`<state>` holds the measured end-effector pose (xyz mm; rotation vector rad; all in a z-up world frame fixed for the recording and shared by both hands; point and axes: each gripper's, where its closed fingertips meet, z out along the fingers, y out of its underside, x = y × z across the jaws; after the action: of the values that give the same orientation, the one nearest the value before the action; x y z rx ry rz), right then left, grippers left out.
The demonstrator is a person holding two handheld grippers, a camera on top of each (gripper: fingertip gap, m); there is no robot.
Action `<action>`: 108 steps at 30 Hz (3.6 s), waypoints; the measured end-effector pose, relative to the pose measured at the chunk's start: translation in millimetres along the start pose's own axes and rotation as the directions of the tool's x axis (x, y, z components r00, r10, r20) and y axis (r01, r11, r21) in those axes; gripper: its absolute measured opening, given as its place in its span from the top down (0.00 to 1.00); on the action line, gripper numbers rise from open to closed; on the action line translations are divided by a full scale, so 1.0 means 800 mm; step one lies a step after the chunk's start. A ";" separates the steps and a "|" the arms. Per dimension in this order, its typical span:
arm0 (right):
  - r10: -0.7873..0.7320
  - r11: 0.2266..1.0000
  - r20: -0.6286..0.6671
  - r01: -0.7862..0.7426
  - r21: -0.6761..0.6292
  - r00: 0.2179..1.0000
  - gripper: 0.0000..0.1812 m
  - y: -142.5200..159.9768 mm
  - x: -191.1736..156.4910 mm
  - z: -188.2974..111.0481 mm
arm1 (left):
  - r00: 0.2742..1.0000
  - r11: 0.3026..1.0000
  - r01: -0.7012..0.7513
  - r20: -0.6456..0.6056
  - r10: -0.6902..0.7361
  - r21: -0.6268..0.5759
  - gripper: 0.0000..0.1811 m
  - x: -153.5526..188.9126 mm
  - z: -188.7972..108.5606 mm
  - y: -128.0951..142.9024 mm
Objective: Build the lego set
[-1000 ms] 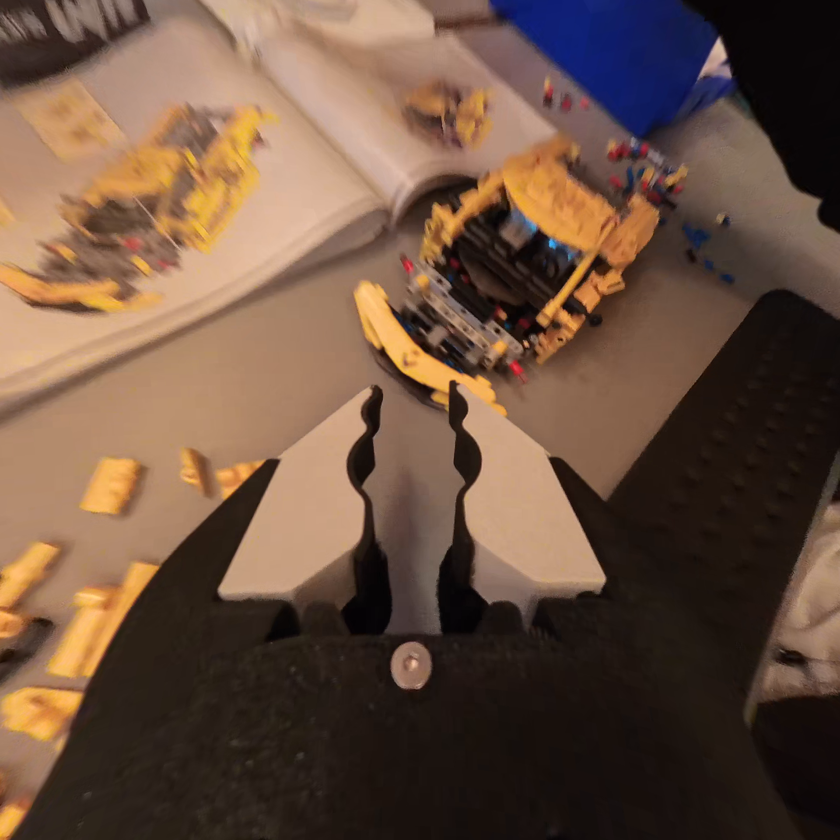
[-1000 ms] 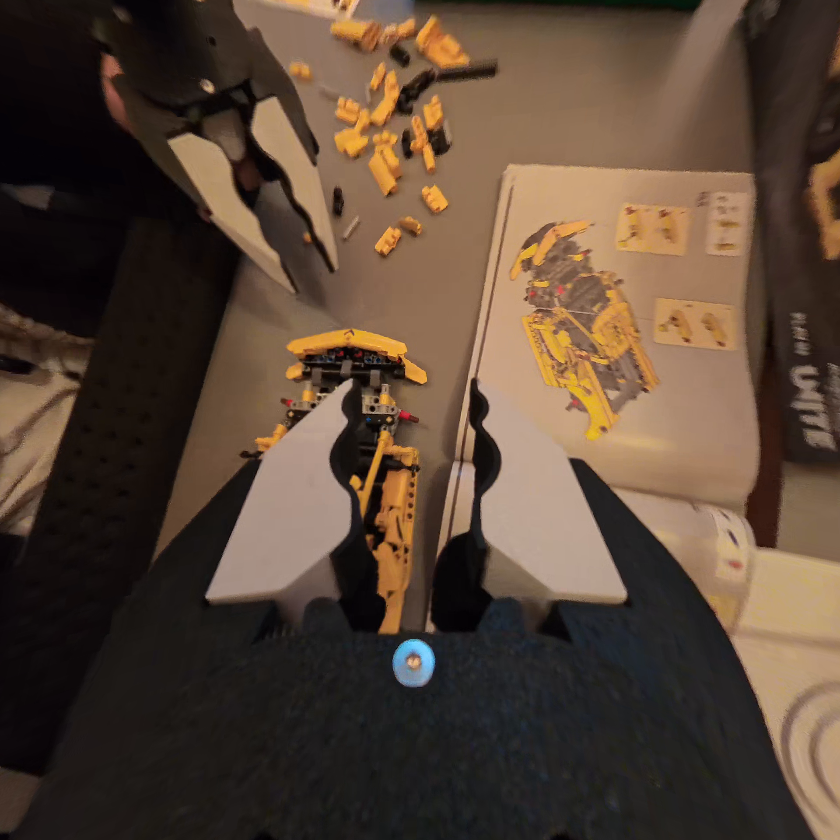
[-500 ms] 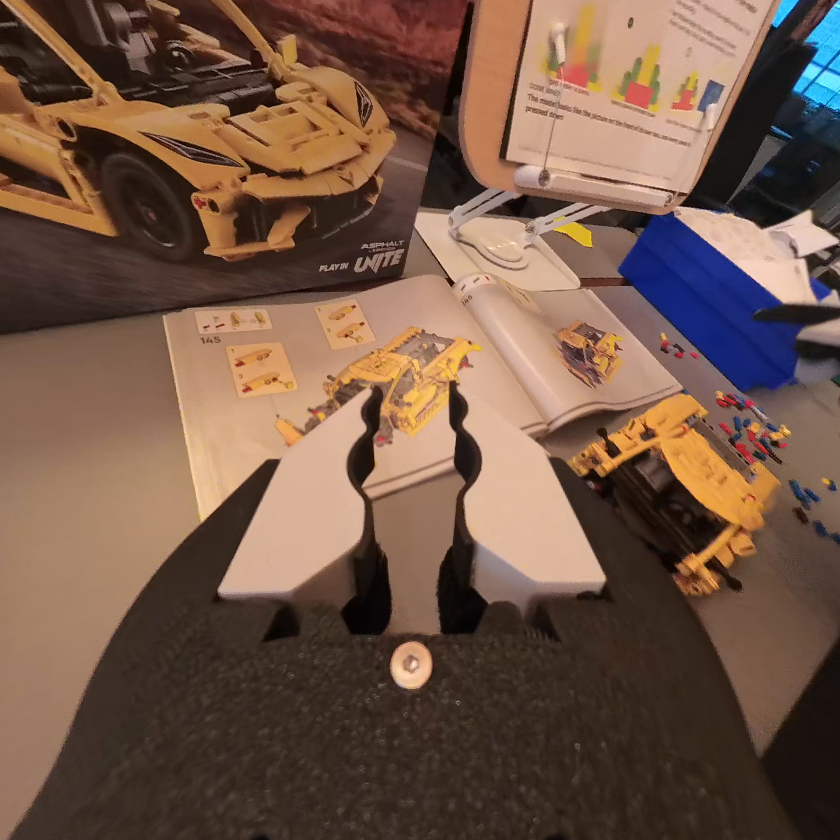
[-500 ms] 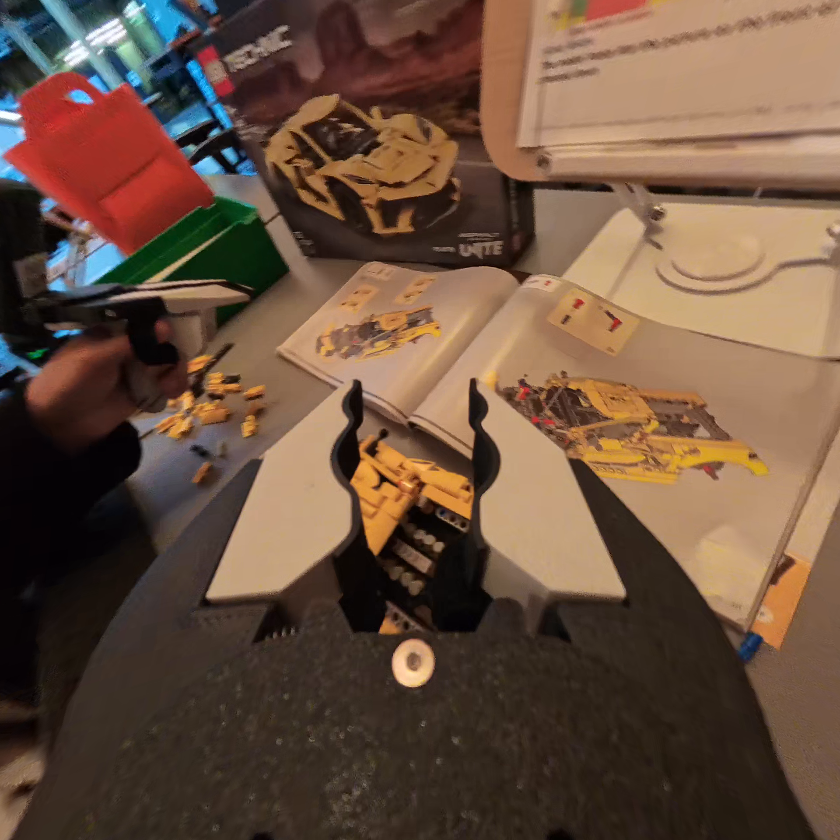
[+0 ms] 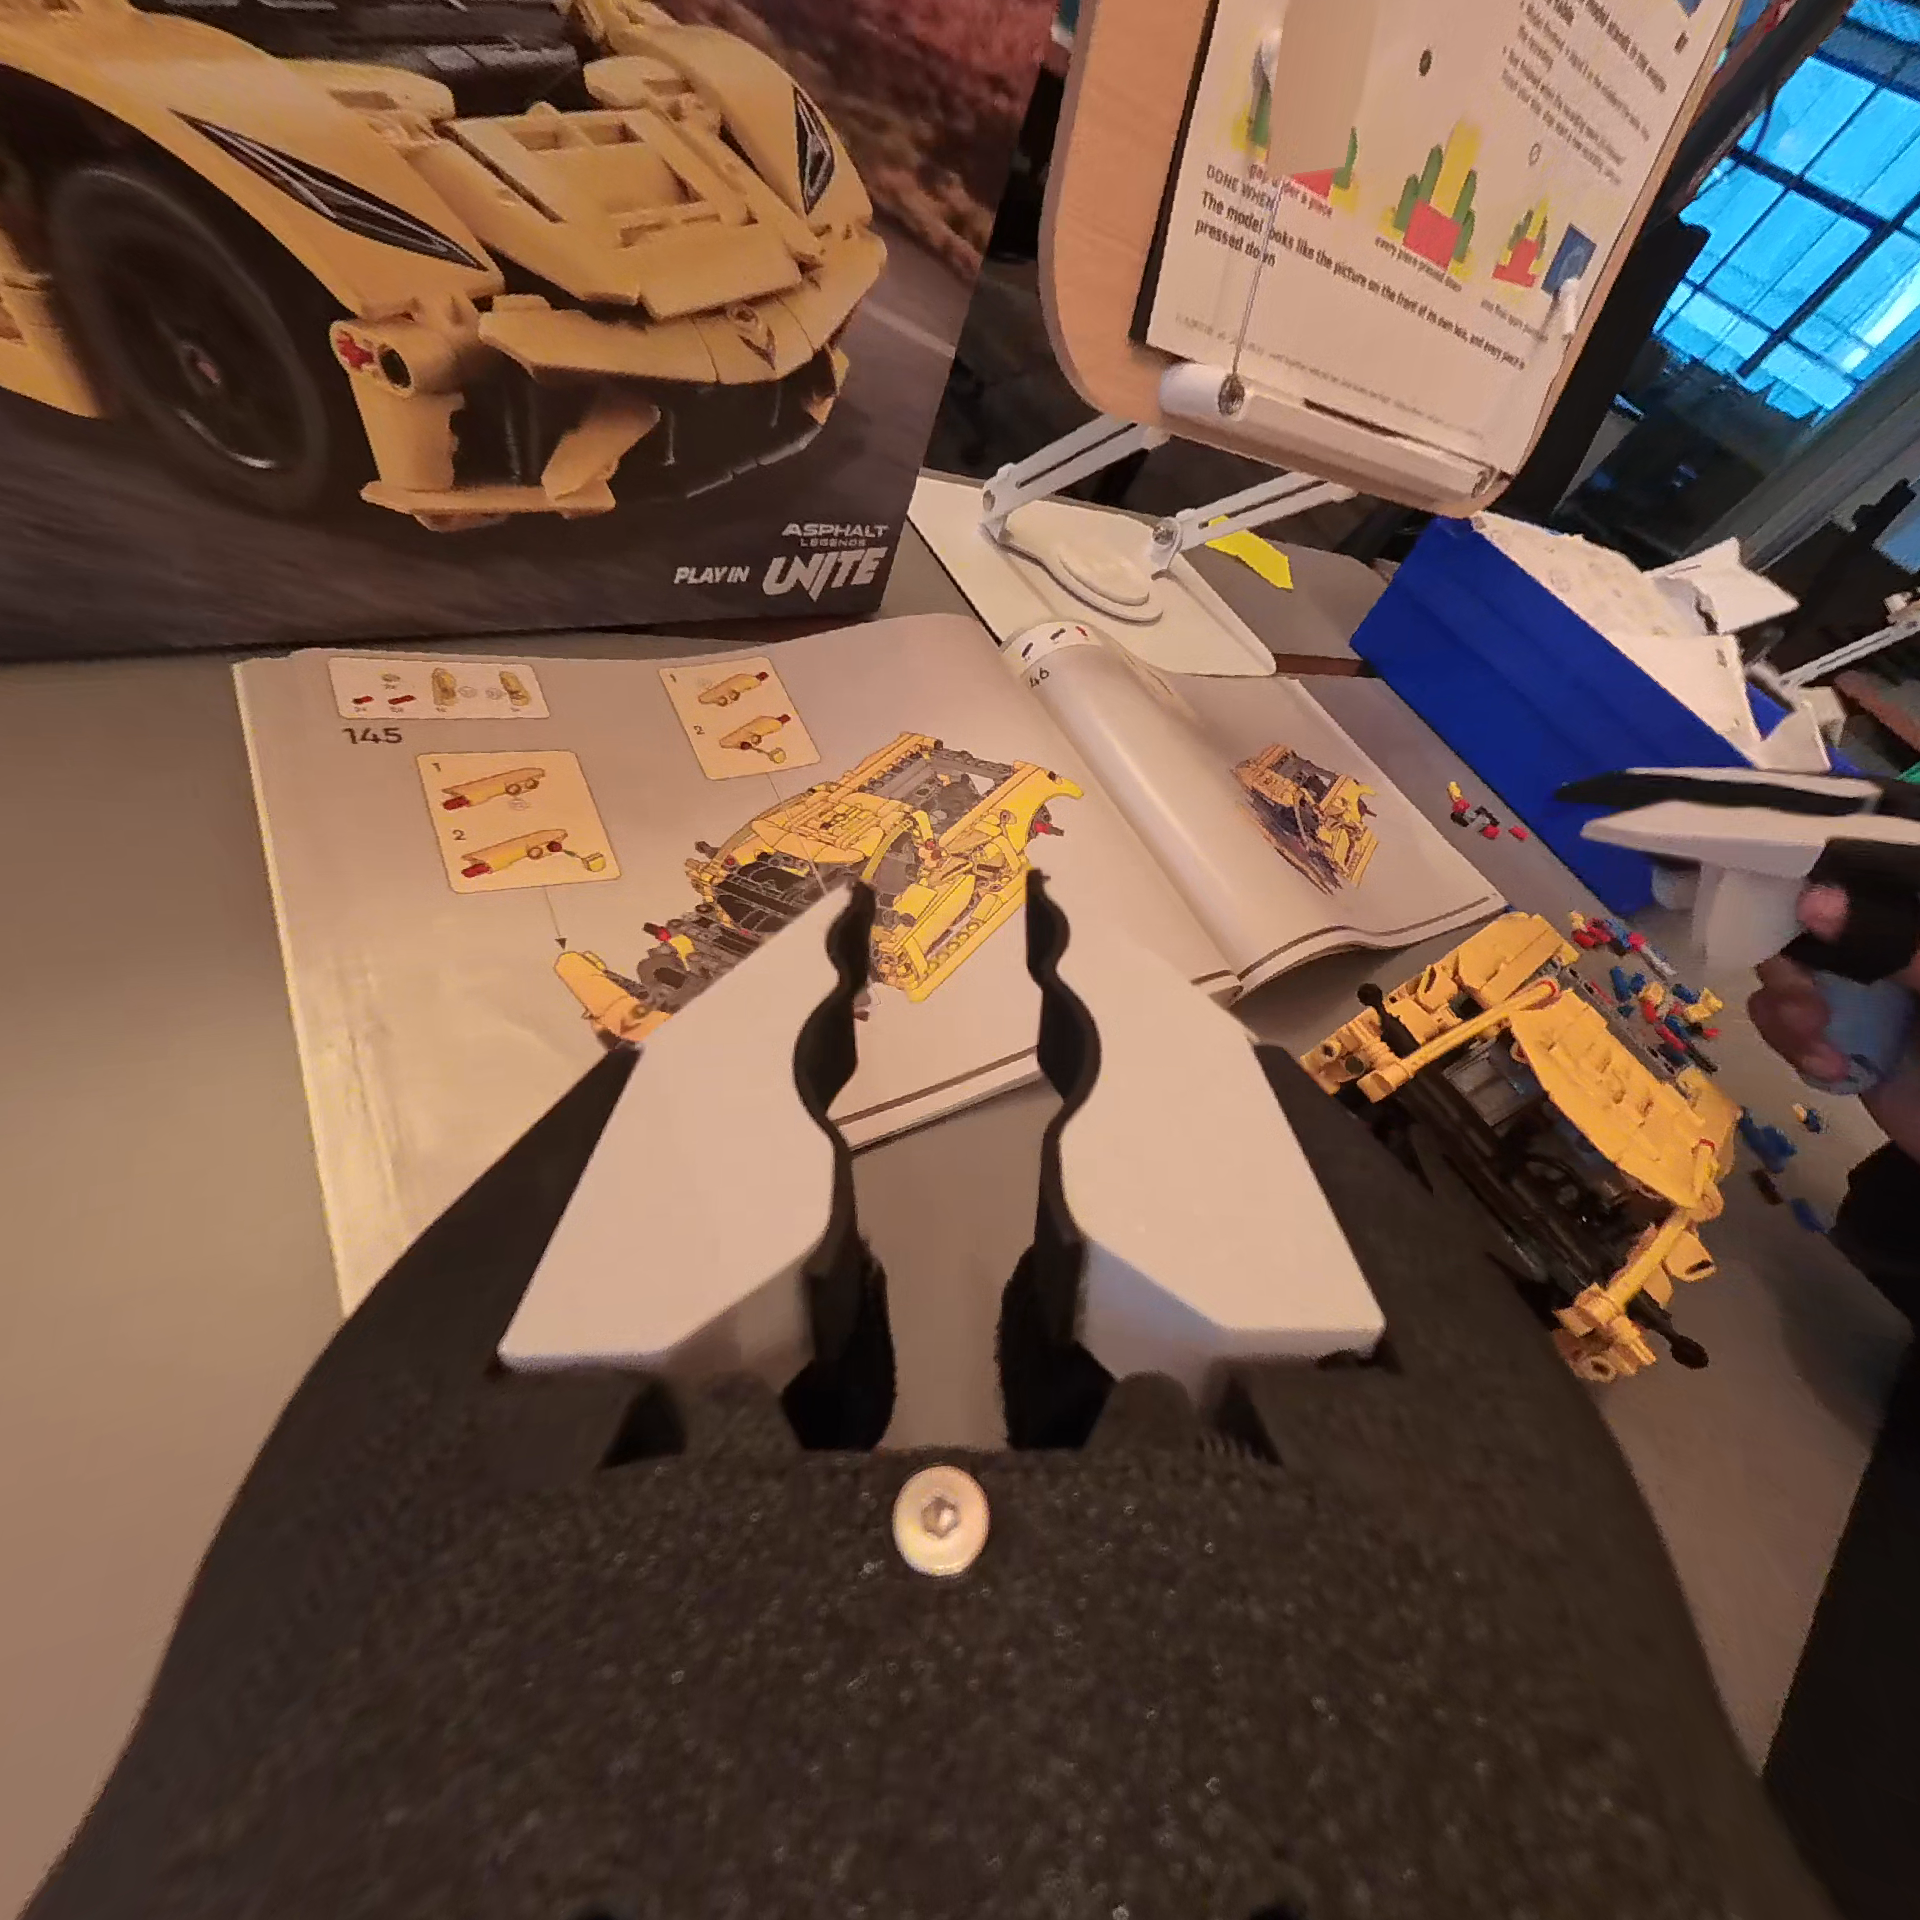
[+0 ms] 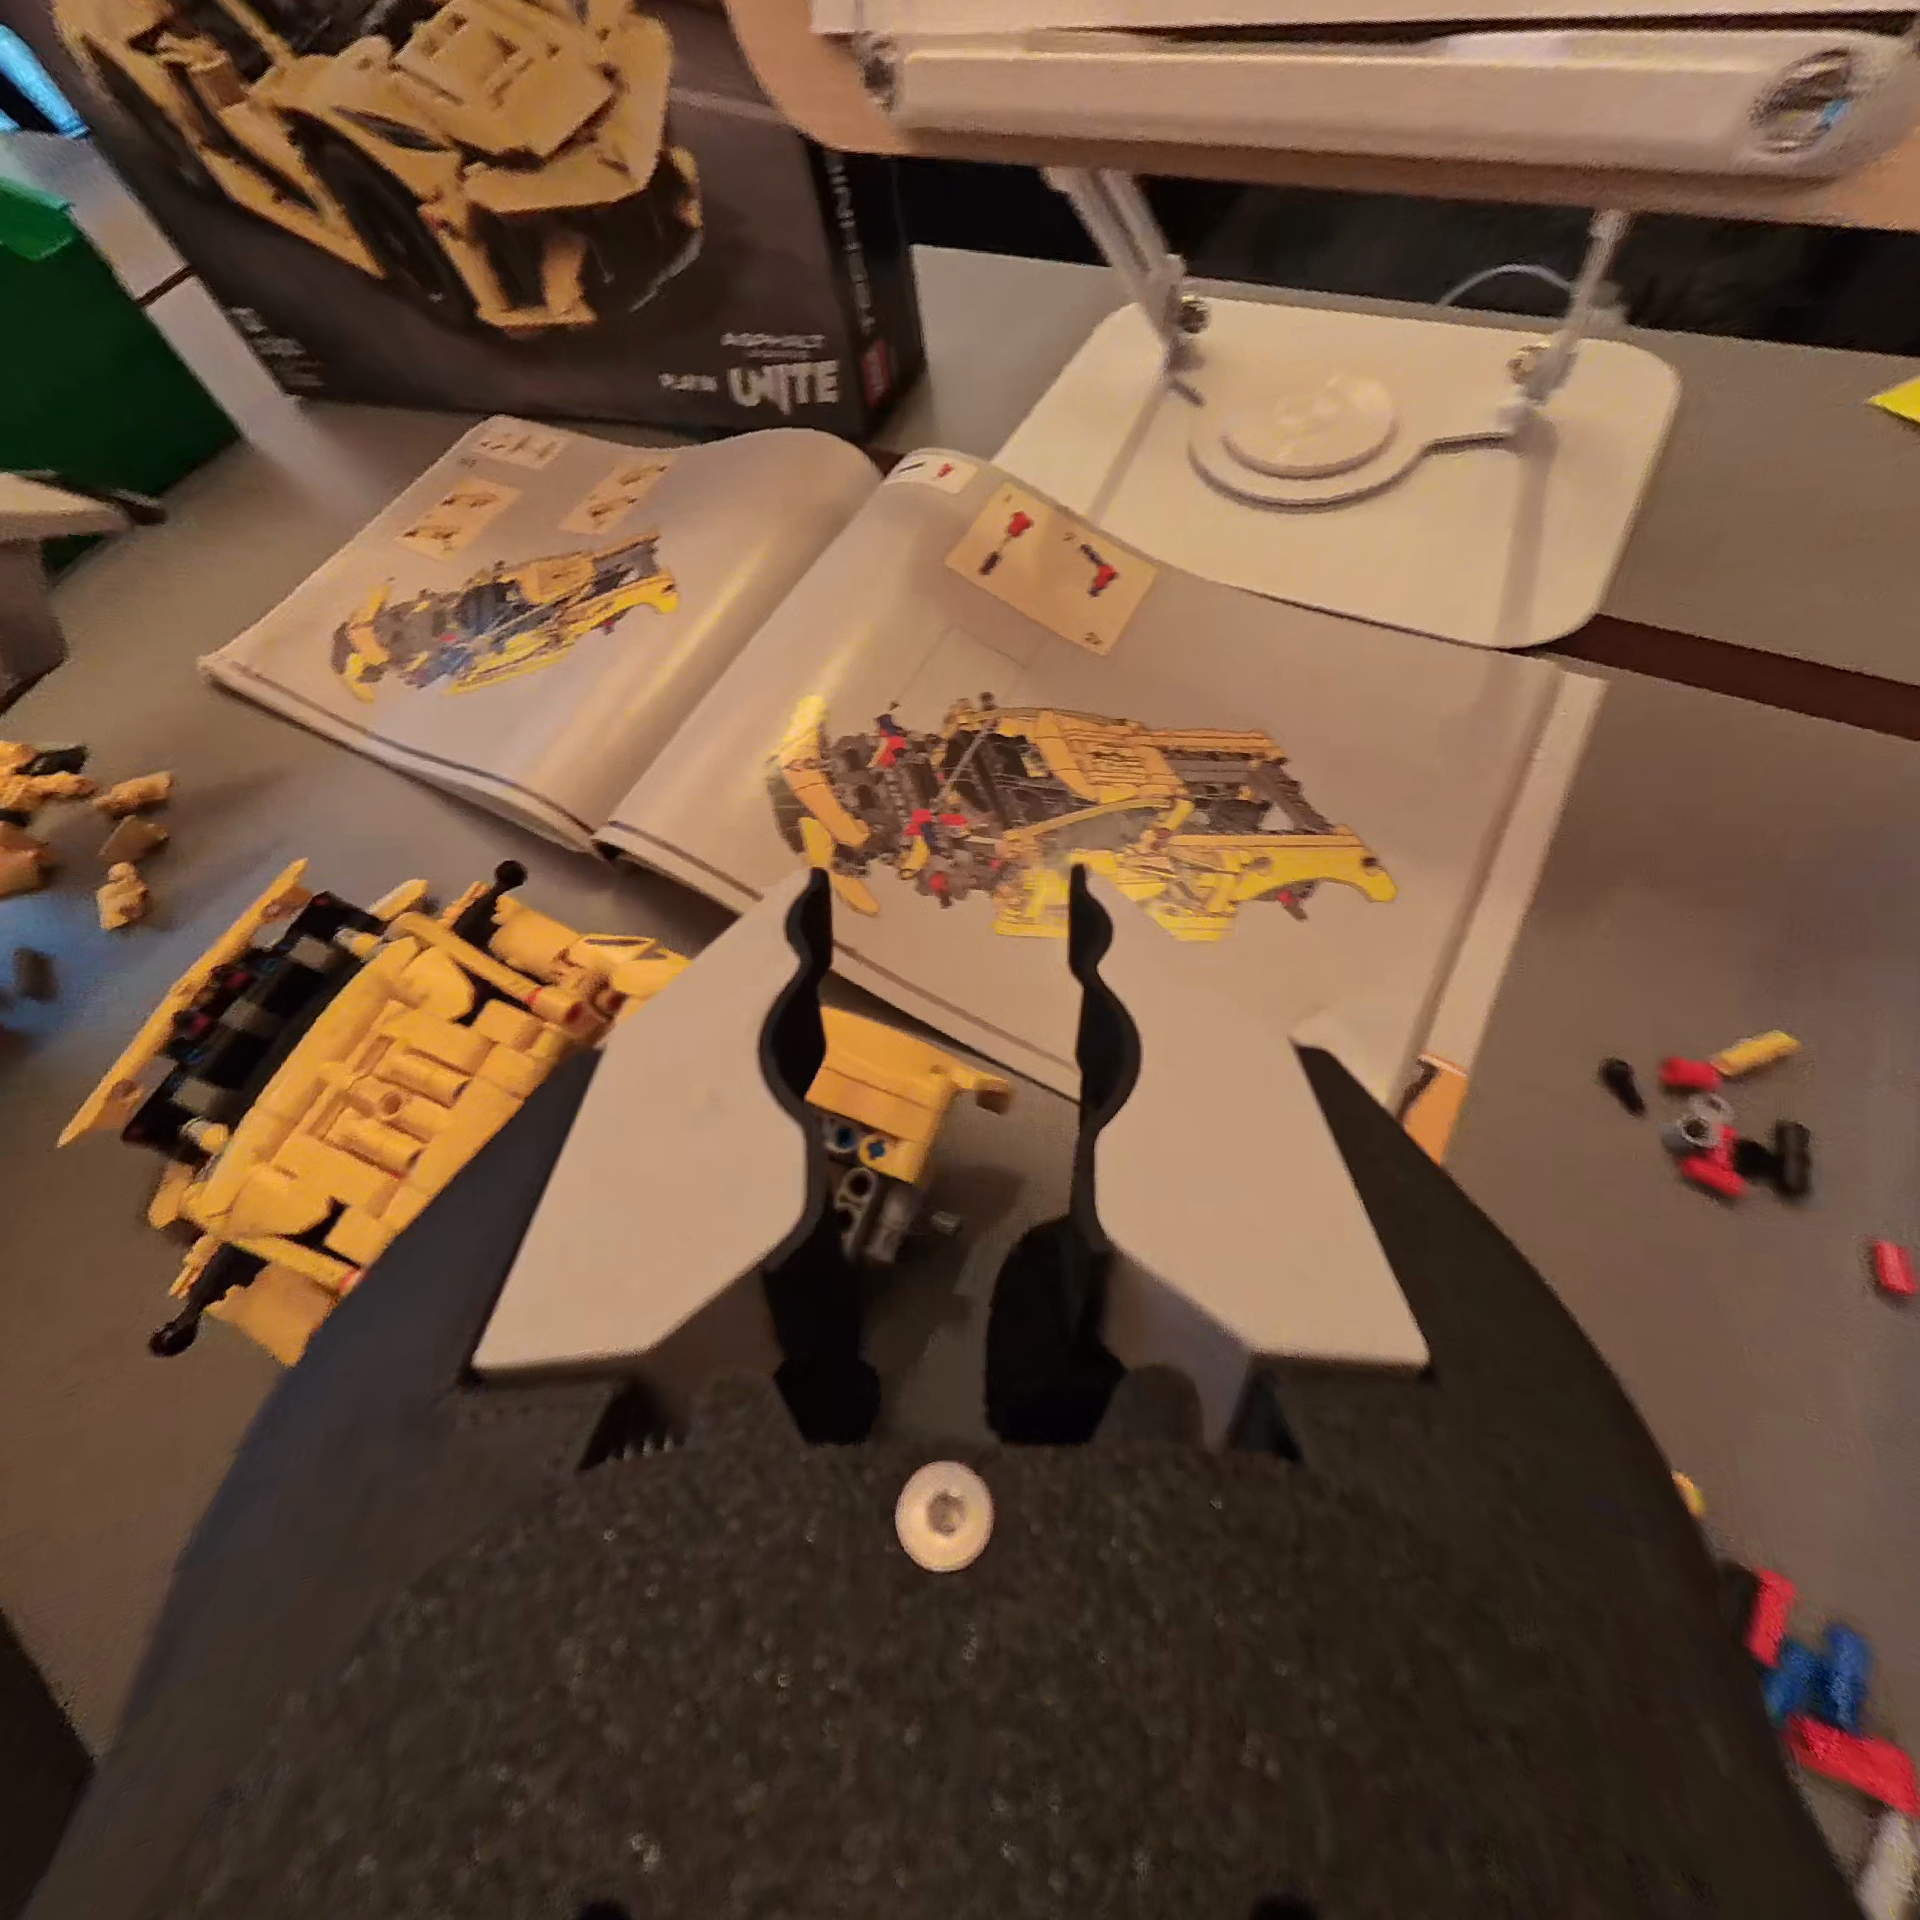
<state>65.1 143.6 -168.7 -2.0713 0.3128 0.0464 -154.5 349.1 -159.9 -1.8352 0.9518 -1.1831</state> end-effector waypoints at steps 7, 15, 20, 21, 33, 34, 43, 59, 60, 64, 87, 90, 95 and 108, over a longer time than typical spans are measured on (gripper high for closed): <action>0.062 0.998 -0.041 -0.062 0.001 0.997 0.75 0.012 0.024 0.004 | 0.972 0.951 -0.230 -0.095 0.214 -0.206 0.84 0.068 0.064 0.010; 0.036 0.999 -0.010 -0.036 -0.014 0.999 0.77 0.017 0.013 0.010 | 0.949 0.758 -0.317 -0.192 0.252 -0.570 0.91 0.099 0.200 0.073; 0.061 0.998 0.031 -0.061 0.000 0.998 0.77 0.013 0.006 0.009 | 0.925 0.732 -0.379 -0.235 0.298 -0.566 0.93 0.105 0.224 0.077; 0.058 0.998 0.033 -0.058 -0.003 0.998 0.77 0.014 0.005 0.009 | 0.905 0.706 -0.424 -0.241 0.350 -0.568 0.94 0.105 0.225 0.080; 0.011 0.998 -0.115 -0.004 0.064 0.993 0.75 -0.015 0.053 -0.046 | 0.895 0.703 -0.442 -0.218 0.390 -0.557 0.96 0.106 0.229 0.082; -0.018 0.998 -0.202 0.030 0.054 0.979 0.77 -0.019 0.079 -0.074 | 0.899 0.711 -0.432 -0.209 0.384 -0.555 0.96 0.106 0.228 0.081; -0.096 0.973 -0.173 0.056 -0.226 0.980 0.82 0.090 0.115 -0.199 | 0.922 0.743 -0.381 -0.166 0.350 -0.550 0.87 0.098 0.204 0.065; 0.100 0.919 -0.222 -0.176 -0.353 0.970 0.89 0.169 0.057 -0.105 | 0.980 0.958 -0.196 -0.059 0.188 -0.211 0.86 0.096 0.084 0.025; 0.095 0.917 -0.222 -0.172 -0.359 0.971 0.90 0.170 0.057 -0.104 | 0.984 0.963 -0.177 -0.066 0.167 -0.204 0.86 0.094 0.083 0.024; 0.035 0.912 -0.238 -0.128 -0.390 0.971 0.96 0.170 0.056 -0.108 | 0.987 0.971 -0.139 -0.112 0.119 -0.195 0.86 0.099 0.082 0.021; -0.152 0.895 0.331 0.272 -0.354 0.931 0.89 0.188 -0.110 -0.112 | 0.986 0.977 -0.113 -0.140 0.088 -0.183 0.86 0.090 0.076 0.017; -0.182 0.933 0.150 0.219 -0.286 0.972 0.91 0.151 -0.033 -0.133 | 0.986 0.976 -0.108 -0.145 0.081 -0.191 0.86 0.089 0.077 0.020; -0.126 0.945 -0.138 0.077 -0.318 0.982 0.88 0.153 0.122 -0.169 | 0.986 0.972 -0.106 -0.150 0.075 -0.209 0.86 0.088 0.079 0.026; -0.110 0.968 -0.275 0.040 -0.247 0.955 0.87 0.145 0.197 -0.129 | 0.987 0.965 -0.114 -0.135 0.083 -0.236 0.86 0.082 0.086 0.037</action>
<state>179.3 -31.0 -241.1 -2.3302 0.4214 -0.2796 -76.5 291.6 -181.2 -1.8943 1.2941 -1.1723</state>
